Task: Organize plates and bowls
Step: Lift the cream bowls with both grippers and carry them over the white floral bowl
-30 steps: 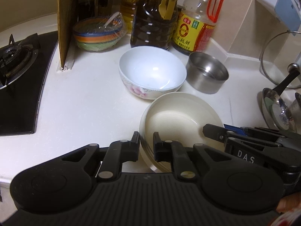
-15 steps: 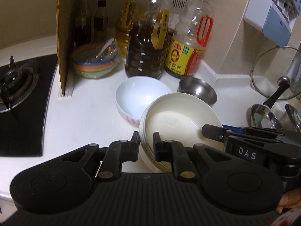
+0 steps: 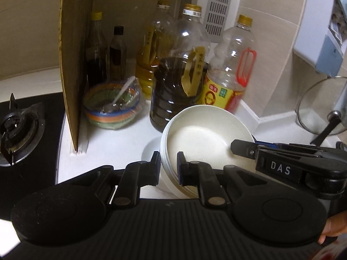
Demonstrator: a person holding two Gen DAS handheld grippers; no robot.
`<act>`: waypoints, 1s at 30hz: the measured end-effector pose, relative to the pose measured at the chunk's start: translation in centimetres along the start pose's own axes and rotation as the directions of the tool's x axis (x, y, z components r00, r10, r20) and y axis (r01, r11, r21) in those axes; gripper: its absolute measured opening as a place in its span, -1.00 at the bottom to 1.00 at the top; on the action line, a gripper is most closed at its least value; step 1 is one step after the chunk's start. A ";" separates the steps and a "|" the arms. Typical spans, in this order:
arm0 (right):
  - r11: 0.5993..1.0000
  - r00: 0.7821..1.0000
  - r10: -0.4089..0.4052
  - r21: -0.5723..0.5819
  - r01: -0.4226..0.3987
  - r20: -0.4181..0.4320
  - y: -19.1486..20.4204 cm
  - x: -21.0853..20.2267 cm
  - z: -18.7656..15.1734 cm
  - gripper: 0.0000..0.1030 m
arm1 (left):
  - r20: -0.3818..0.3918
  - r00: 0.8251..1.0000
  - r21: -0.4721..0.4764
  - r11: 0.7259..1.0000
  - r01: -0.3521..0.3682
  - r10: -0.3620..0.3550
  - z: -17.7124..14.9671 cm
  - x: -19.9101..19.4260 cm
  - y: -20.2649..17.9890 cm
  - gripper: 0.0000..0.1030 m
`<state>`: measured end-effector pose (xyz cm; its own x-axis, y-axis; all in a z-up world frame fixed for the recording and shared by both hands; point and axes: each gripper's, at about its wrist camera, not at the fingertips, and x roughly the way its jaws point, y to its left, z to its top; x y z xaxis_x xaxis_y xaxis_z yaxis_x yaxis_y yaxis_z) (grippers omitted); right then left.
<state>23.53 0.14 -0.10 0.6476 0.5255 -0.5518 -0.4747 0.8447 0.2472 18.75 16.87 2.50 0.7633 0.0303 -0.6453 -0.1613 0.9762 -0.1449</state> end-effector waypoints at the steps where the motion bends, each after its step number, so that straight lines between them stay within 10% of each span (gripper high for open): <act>1: 1.000 1.000 0.001 0.001 -0.001 -0.002 0.0 0.4 0.3 -0.70 | -0.001 1.000 -0.002 1.000 -0.002 0.002 0.2 0.3 0.1 -0.74; 30: 1.000 0.987 -0.009 0.009 0.010 -0.160 -1.1 7.6 0.5 -0.70 | -0.137 0.991 -0.077 0.997 -0.014 0.003 0.2 6.6 3.0 -0.74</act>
<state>29.30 3.28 -4.18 0.5484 0.4951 -0.6739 -0.4629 0.8509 0.2484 23.40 20.06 -2.00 0.6703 0.0036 -0.7421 -0.2194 0.9563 -0.1935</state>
